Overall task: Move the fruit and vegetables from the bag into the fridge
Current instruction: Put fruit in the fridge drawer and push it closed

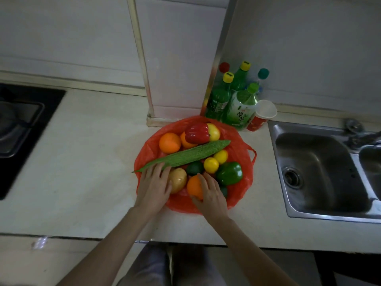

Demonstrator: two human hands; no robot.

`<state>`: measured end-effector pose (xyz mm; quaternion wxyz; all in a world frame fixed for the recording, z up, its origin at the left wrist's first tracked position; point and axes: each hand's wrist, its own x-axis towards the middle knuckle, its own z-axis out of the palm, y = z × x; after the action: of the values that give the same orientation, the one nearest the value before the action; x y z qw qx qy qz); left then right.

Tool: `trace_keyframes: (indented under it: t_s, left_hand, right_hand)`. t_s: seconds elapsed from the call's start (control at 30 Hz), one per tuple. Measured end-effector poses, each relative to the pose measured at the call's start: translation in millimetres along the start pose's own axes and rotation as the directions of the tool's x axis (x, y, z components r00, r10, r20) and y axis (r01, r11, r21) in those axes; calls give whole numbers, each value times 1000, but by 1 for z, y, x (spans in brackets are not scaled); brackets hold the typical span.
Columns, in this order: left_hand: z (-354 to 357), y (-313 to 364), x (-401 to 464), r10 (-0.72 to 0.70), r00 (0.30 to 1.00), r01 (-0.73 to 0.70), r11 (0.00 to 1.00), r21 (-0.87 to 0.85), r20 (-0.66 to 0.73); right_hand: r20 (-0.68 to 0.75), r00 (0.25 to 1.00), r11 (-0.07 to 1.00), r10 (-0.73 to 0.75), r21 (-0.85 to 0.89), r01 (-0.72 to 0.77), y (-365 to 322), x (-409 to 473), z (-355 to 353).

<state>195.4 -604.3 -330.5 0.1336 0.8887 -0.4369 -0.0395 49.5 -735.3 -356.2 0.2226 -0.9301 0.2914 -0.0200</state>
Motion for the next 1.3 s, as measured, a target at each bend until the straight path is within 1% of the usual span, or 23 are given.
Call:
trace_keyframes:
  t_s: [0.2, 0.3, 0.4, 0.53, 0.67, 0.77, 0.87, 1.03, 1.1, 1.2, 1.3]
  left_hand:
    - [-5, -8, -6, -9, 1000, 9, 999, 34, -14]
    - [-9, -10, -5, -5, 1000, 5, 1000, 25, -15]
    - [-10, -7, 1, 22, 1000, -22, 1000, 15, 3]
    - [-6, 6, 13, 97, 993, -98, 995, 13, 61]
    - [2, 30, 27, 202, 976, -202, 979, -18, 79]
    - [11, 49, 40, 298, 950, -294, 955, -47, 99]
    - [23, 66, 61, 384, 910, -381, 923, -49, 155]
    - [44, 85, 94, 428, 857, -453, 891, 22, 286]
    - [49, 86, 98, 434, 850, -465, 885, 37, 299]
    - [55, 85, 99, 434, 857, -450, 893, -9, 277]
    - [52, 84, 95, 409, 890, -399, 912, -92, 203]
  right_hand:
    - [11, 1000, 1000, 11, -1, -11, 2, 4, 4]
    - [-27, 1000, 1000, 5, -8, -5, 1, 4, 1]
    - [-101, 995, 1000, 5, 0, -5, -1, -1, -9]
    - [-230, 972, 999, 48, 30, -42, 6, -11, -28]
    - [-321, 934, 987, 159, 54, -150, 20, -27, -48]
    - [-349, 910, 974, 224, 63, -215, 34, -42, -59]
    - [-365, 890, 961, 274, 83, -262, 44, -58, -64]
    - [-372, 870, 945, 323, 80, -317, 49, -74, -66]
    - [-374, 869, 944, 325, 74, -322, 48, -77, -67]
    - [-376, 873, 950, 310, 79, -303, 47, -78, -71]
    - [-394, 881, 964, 263, 79, -252, 45, -76, -80]
